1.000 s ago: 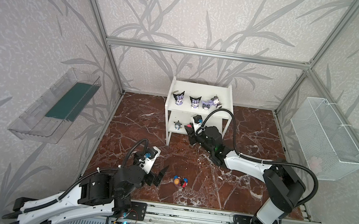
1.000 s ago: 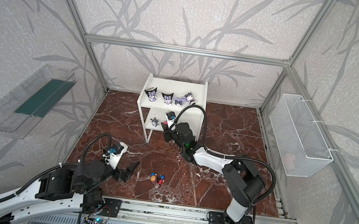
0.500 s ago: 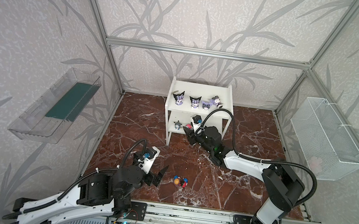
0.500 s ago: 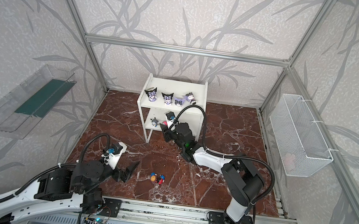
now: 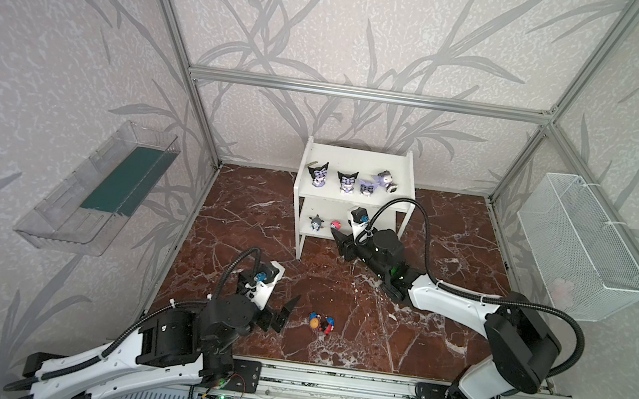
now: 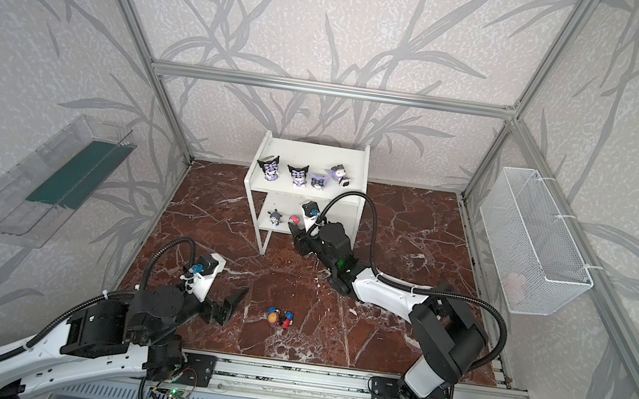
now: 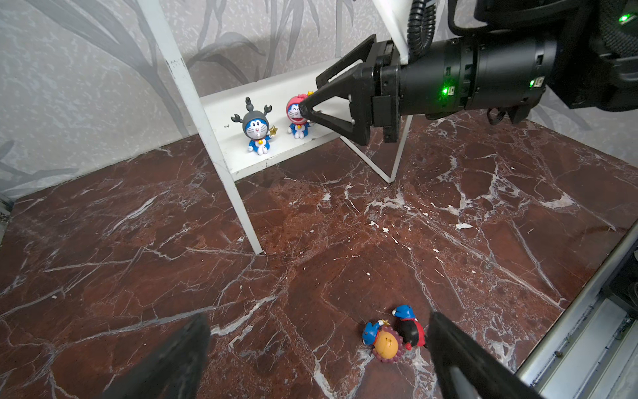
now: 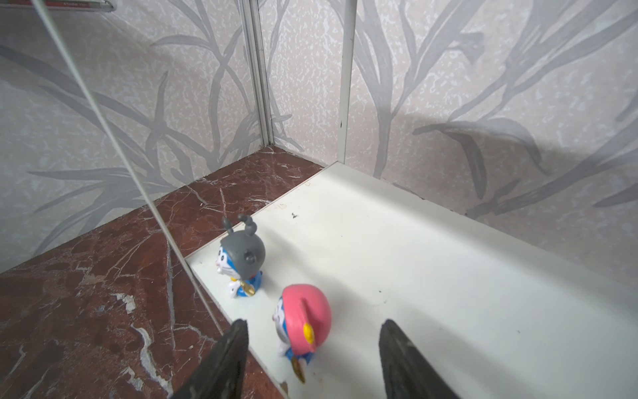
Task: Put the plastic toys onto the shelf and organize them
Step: 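Lower the pink Doraemon beside the grey Doraemon and open the right gripper, then draw the open right gripper back from the shelf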
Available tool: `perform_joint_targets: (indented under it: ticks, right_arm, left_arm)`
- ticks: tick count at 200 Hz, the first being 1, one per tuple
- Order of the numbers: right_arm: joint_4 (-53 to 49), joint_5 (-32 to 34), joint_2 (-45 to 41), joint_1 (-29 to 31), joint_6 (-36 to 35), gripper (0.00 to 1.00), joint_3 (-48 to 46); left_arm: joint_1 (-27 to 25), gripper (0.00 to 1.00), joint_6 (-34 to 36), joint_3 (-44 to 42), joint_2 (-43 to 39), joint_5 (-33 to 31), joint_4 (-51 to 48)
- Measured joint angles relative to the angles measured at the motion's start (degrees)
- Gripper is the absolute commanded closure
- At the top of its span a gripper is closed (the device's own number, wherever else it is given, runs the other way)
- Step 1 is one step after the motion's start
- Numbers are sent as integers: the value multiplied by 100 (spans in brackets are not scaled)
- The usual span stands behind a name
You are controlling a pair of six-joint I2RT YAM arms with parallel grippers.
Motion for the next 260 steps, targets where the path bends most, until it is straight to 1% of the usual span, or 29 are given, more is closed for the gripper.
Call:
perform_joint_targets:
  ticks: [25, 53, 169, 260]
  right_arm:
    - [-87, 15, -256, 2, 0, 35, -210]
    - [-179, 48, -352, 0, -2, 35, -240]
    - [-387, 133, -170, -98, 17, 35, -219]
    - [-400, 184, -48, -208, 42, 35, -13]
  left_arm:
    - [0, 1, 0, 0, 0, 13, 0]
    - [0, 1, 0, 0, -4, 17, 2]
    - [0, 1, 0, 0, -101, 39, 4]
    - [0, 1, 2, 0, -101, 39, 7]
